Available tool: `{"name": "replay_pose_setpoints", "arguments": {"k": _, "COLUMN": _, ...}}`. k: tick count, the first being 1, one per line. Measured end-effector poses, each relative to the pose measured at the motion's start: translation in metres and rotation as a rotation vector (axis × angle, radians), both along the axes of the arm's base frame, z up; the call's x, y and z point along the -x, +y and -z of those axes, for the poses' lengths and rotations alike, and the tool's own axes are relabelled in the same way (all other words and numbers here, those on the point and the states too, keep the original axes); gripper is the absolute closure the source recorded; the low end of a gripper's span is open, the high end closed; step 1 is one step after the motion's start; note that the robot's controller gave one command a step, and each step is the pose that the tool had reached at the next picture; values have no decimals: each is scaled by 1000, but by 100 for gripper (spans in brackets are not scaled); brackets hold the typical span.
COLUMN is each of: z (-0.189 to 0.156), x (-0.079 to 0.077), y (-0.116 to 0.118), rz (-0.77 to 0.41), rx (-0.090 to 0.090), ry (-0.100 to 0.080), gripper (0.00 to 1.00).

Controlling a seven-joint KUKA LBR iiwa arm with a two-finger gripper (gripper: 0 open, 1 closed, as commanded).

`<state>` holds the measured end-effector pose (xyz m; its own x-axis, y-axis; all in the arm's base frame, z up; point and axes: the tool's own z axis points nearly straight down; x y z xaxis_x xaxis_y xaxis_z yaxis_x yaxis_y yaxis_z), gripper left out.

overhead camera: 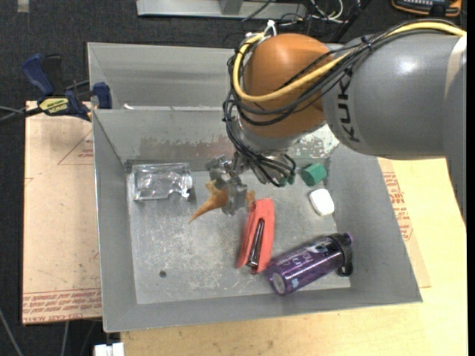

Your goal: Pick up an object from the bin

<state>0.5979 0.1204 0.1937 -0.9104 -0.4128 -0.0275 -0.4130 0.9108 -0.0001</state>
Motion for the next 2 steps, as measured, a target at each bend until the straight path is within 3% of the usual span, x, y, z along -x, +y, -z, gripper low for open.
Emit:
{"name": "replay_pose_setpoints", "arguments": {"k": 1, "z": 0, "x": 0, "y": 0, "rz": 1, "rx": 0, "ry": 0, "gripper": 100}}
{"name": "replay_pose_setpoints", "arguments": {"k": 2, "z": -123, "x": 8, "y": 15, "rz": 16, "rx": -2, "ry": -3, "gripper": 100}}
